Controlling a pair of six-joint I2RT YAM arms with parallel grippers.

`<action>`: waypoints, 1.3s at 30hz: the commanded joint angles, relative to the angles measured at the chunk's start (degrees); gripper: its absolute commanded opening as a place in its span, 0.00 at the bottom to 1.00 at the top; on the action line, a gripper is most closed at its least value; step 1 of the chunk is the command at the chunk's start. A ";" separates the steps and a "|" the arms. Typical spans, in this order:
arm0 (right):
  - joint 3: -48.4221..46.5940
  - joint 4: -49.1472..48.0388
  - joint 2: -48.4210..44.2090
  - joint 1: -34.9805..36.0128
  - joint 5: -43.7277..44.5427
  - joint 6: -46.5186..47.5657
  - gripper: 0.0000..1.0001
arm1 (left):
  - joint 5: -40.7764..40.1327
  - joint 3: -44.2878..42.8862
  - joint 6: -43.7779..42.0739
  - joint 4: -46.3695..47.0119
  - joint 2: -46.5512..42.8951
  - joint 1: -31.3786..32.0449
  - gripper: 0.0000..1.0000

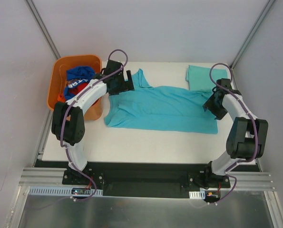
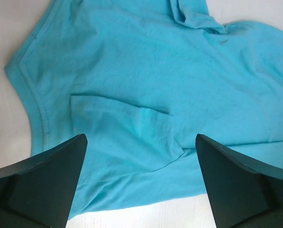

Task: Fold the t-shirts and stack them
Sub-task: Fold the flattened tshirt in 1/3 of the way

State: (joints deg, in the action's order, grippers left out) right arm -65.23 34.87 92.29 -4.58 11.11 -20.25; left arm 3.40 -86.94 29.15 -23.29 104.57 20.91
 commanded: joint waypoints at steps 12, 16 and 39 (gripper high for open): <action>5.19 -0.24 -5.91 8.35 -9.43 4.25 0.97 | 3.27 10.52 2.49 -1.06 -10.18 5.20 0.99; 5.82 -5.50 -0.81 11.95 -13.13 5.40 0.97 | 8.02 20.12 5.74 6.22 -8.43 5.20 0.99; 29.18 -4.03 -14.48 17.93 -18.41 0.13 0.97 | 8.20 56.94 18.57 12.13 -26.77 9.05 0.99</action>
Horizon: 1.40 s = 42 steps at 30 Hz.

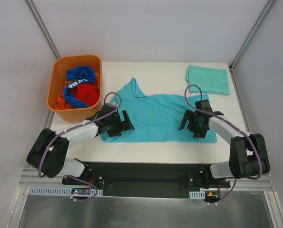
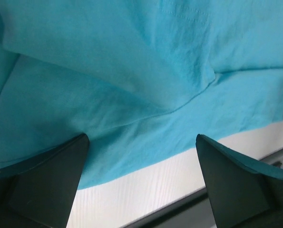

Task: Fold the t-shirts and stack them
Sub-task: Fold the flattened tshirt in 1/3 of the way

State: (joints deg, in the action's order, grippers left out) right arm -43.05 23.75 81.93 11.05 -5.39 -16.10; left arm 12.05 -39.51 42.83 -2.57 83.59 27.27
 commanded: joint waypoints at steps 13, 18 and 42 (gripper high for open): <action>8.43 24.59 -32.09 9.78 10.82 -9.76 0.97 | -6.34 13.77 12.83 -24.05 -27.60 13.95 0.99; 0.00 28.54 -33.50 9.78 18.48 -4.92 0.97 | -6.78 -0.29 6.22 -26.43 -25.16 16.06 0.99; -0.72 23.10 -27.62 9.69 23.05 2.03 0.97 | -24.97 -36.69 -3.19 -43.05 21.79 18.70 0.44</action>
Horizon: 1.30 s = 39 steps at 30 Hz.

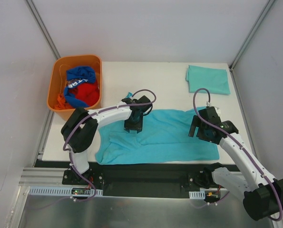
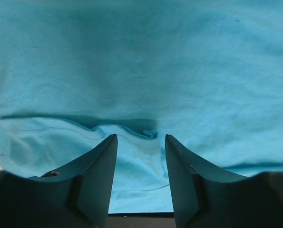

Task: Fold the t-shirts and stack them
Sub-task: Fold the flattened tshirt in 1/3 of the way

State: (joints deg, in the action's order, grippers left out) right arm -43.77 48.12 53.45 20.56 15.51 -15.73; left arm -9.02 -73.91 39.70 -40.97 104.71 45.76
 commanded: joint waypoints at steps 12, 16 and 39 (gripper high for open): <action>0.17 -3.12 2.89 0.10 1.72 2.98 0.97 | -1.88 -3.34 0.37 -4.65 4.45 0.21 0.27; 0.26 -3.21 2.89 -0.08 1.89 2.98 0.97 | -1.62 -4.40 0.29 -4.64 4.46 0.38 0.00; 0.18 -3.03 2.97 -0.61 2.25 2.63 0.97 | -4.87 -12.39 -4.81 -4.65 7.27 4.52 0.44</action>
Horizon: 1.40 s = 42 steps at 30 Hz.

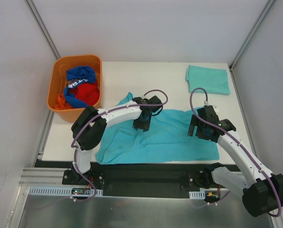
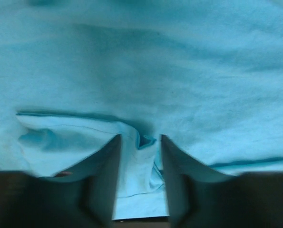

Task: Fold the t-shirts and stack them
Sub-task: Fold the flattened tshirt in 1/3 of the way, then grap the side of the flattened tshirt furthest away from the robot with both arms

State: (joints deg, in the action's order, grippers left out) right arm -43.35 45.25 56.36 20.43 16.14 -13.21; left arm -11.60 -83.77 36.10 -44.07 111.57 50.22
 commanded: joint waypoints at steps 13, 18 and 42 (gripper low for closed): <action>-10.52 -3.50 9.20 -10.38 -0.40 -1.20 0.97 | -3.99 -13.87 -5.07 -1.36 -2.15 -11.09 0.99; -16.49 -5.62 17.63 -15.32 -4.54 -0.32 0.97 | 1.65 -24.76 -6.92 -1.36 6.00 -21.10 0.99; -22.21 -3.86 31.00 -17.88 -3.75 0.82 0.97 | 6.76 -45.26 -6.92 -0.75 29.85 -27.01 0.33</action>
State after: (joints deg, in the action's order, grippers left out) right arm -62.78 40.60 86.63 2.98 12.16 -12.75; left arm -4.93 -128.73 28.58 -44.05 142.50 23.42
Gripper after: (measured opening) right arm 0.966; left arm 0.433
